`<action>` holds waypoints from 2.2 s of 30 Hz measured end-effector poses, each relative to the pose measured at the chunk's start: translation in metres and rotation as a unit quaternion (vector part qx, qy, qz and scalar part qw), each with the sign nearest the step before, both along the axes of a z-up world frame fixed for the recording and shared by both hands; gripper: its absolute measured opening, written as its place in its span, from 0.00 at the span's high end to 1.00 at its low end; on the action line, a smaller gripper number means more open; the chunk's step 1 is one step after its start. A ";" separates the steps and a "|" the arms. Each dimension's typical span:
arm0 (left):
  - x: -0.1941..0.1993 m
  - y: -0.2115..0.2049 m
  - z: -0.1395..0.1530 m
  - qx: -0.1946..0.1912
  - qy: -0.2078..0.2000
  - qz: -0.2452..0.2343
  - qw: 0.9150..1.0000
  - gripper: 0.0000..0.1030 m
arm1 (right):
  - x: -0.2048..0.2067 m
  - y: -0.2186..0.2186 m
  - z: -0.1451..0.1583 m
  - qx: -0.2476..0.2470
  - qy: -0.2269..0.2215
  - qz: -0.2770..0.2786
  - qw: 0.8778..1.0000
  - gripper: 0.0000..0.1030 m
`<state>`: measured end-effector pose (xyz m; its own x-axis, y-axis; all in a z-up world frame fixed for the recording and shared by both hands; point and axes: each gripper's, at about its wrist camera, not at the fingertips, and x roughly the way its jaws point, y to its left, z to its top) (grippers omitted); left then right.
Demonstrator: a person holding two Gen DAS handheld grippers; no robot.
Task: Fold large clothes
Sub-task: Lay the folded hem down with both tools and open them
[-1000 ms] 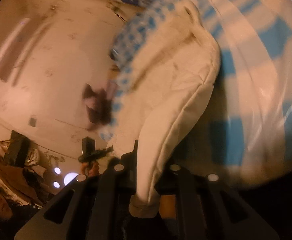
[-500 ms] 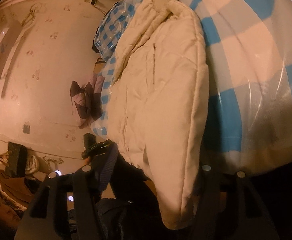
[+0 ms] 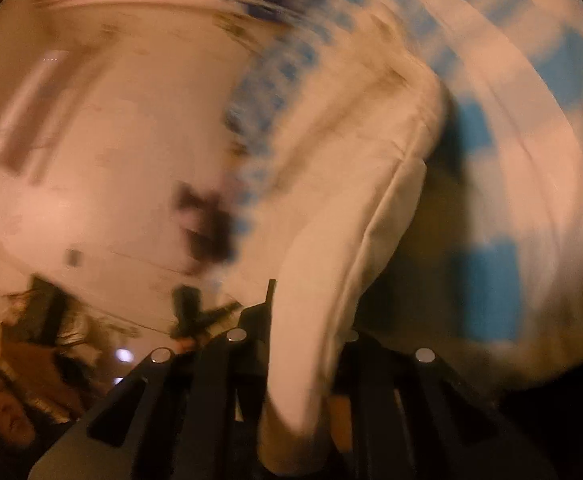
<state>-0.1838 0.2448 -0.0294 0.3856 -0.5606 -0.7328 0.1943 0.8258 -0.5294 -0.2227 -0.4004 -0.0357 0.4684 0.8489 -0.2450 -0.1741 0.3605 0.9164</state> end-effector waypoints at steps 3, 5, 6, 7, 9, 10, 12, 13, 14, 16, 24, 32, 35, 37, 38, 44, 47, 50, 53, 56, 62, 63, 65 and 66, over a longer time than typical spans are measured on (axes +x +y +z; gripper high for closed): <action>-0.022 -0.001 0.043 -0.026 -0.045 -0.004 0.999 0.94 | -0.011 -0.008 0.028 0.052 -0.080 -0.006 0.995 0.86; -0.028 -0.001 0.052 -0.032 -0.054 -0.007 0.998 0.94 | -0.013 -0.013 0.030 0.052 -0.086 -0.007 0.995 0.87; -0.028 -0.003 0.048 -0.034 -0.049 -0.007 0.998 0.94 | -0.012 -0.015 0.025 0.041 -0.076 -0.010 0.996 0.87; -0.026 -0.004 0.041 -0.032 -0.043 -0.008 0.999 0.94 | -0.011 -0.018 0.014 0.031 -0.055 -0.012 0.998 0.87; -0.022 0.000 0.012 -0.038 -0.008 -0.001 0.999 0.94 | -0.011 -0.022 -0.006 0.026 -0.022 -0.013 0.999 0.87; -0.020 0.003 0.003 -0.043 0.006 0.003 0.999 0.94 | -0.012 -0.025 -0.015 0.027 -0.008 -0.013 1.000 0.87; -0.020 0.009 -0.006 -0.066 0.018 0.014 0.998 0.94 | -0.018 -0.027 -0.024 0.039 -0.004 -0.013 0.999 0.87; -0.020 0.009 -0.003 -0.073 0.013 0.016 0.997 0.94 | -0.019 -0.026 -0.022 0.042 -0.010 -0.011 0.999 0.87; -0.021 0.009 0.003 -0.076 0.004 0.017 0.997 0.94 | -0.020 -0.027 -0.019 0.043 -0.015 -0.008 0.999 0.87; -0.018 0.010 0.023 -0.090 -0.023 0.019 0.996 0.94 | -0.014 -0.025 -0.007 0.053 -0.036 -0.002 0.998 0.87; 0.055 0.024 0.097 -0.168 -0.107 0.066 0.978 0.94 | 0.072 -0.039 0.042 0.136 -0.118 -0.040 0.983 0.87; 0.219 0.010 0.119 -0.175 -0.106 0.116 0.972 0.94 | 0.226 -0.050 0.059 0.122 -0.095 -0.109 0.982 0.87; 0.286 0.004 0.099 -0.166 -0.086 0.142 0.972 0.94 | 0.283 -0.053 0.040 0.104 -0.061 -0.136 0.983 0.87; 0.329 -0.003 0.079 -0.148 -0.074 0.160 0.973 0.94 | 0.317 -0.055 0.021 0.091 -0.038 -0.152 0.983 0.87; 0.342 -0.005 0.071 -0.141 -0.071 0.166 0.974 0.94 | 0.336 -0.056 0.009 0.084 -0.022 -0.161 0.983 0.87; 0.420 -0.022 0.006 -0.086 -0.039 0.199 0.975 0.94 | 0.408 -0.057 -0.062 0.057 0.061 -0.195 0.977 0.87; 0.448 -0.024 -0.035 -0.067 0.020 0.205 0.976 0.90 | 0.426 -0.059 -0.091 0.069 0.101 -0.191 0.974 0.84; 0.458 -0.010 -0.041 -0.117 0.063 0.205 0.970 0.89 | 0.428 -0.067 -0.093 0.099 0.118 -0.181 0.971 0.78; 0.457 -0.002 -0.017 -0.150 0.065 0.193 0.968 0.85 | 0.424 -0.075 -0.079 0.107 0.118 -0.172 0.972 0.65; 0.453 0.004 0.017 -0.189 0.061 0.165 0.966 0.72 | 0.413 -0.086 -0.060 0.134 0.107 -0.196 0.966 0.26; 0.443 0.008 0.069 -0.206 0.015 0.177 0.962 0.11 | 0.391 -0.095 -0.009 0.080 0.061 -0.258 0.961 0.10; 0.443 0.004 0.074 -0.219 0.008 0.155 0.963 0.11 | 0.392 -0.079 0.008 0.025 0.041 -0.236 0.970 0.10; 0.425 -0.001 0.096 -0.218 -0.059 0.176 0.958 0.11 | 0.394 -0.037 0.036 -0.074 0.000 -0.192 0.979 0.10; 0.417 -0.010 0.104 -0.196 -0.088 0.163 0.963 0.11 | 0.396 -0.015 0.046 -0.120 -0.019 -0.174 0.977 0.10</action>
<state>0.2335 0.2351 0.0751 0.6869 -0.6083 -0.3978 0.0724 0.6019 -0.7953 0.1735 -0.4152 0.0108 0.7305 0.5574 -0.3945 -0.0346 0.6071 0.7938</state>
